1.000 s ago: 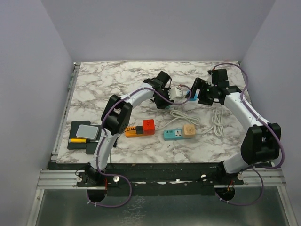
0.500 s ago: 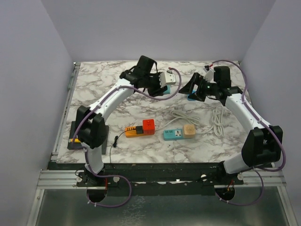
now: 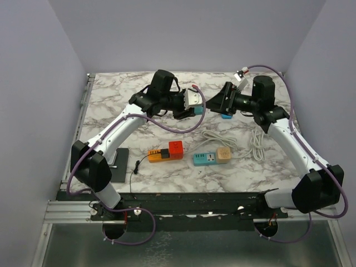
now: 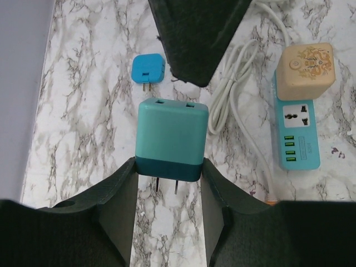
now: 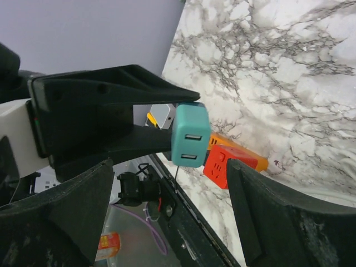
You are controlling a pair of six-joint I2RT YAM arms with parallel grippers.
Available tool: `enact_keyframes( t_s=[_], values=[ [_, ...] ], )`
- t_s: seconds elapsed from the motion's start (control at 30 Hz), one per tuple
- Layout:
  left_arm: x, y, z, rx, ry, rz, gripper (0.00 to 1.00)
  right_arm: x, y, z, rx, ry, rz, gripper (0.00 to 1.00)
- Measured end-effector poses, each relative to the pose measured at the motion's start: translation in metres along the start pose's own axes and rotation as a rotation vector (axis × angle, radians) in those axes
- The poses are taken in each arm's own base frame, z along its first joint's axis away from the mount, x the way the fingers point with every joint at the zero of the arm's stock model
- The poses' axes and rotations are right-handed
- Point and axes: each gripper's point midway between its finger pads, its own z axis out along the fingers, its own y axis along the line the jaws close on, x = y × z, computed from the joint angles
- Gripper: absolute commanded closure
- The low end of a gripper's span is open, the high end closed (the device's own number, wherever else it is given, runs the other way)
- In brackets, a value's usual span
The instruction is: Insert the plug
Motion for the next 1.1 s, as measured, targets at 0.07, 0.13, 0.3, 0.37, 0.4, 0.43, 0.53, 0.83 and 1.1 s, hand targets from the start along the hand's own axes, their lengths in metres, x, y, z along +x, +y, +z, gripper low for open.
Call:
enact_keyframes(
  t_s=[0.07,0.13,0.3,0.37,0.4,0.43,0.53,0.83,1.1],
  values=[
    [0.001,-0.001,0.001,0.002,0.002,-0.001,0.76,0.004,0.009,0.0,-0.016,0.006,-0.015,0.13],
    [0.0,0.0,0.001,-0.001,-0.001,0.002,0.76,0.009,0.012,0.003,-0.016,0.018,-0.021,0.14],
    [-0.004,-0.002,0.0,-0.001,-0.009,0.013,0.76,0.013,0.007,0.015,0.043,0.044,-0.042,0.21],
    [-0.007,-0.004,-0.001,0.0,-0.013,0.022,0.76,0.013,0.007,0.019,0.059,0.048,-0.053,0.26],
    [-0.007,-0.006,-0.002,0.002,-0.014,0.027,0.76,0.013,0.007,0.021,0.063,0.05,-0.058,0.3],
    [-0.007,-0.007,-0.003,0.002,-0.015,0.03,0.76,0.013,0.007,0.022,0.066,0.051,-0.063,0.33],
    [-0.007,-0.011,-0.003,0.008,-0.014,0.041,0.76,0.011,0.008,0.023,0.073,0.049,-0.07,0.47],
    [-0.007,-0.015,-0.002,0.013,-0.009,0.069,0.78,0.013,0.002,0.03,0.098,0.08,-0.072,0.49],
    [-0.004,-0.015,-0.002,0.005,0.007,0.101,0.79,0.017,-0.001,0.036,0.131,0.147,-0.083,0.83]
  ],
)
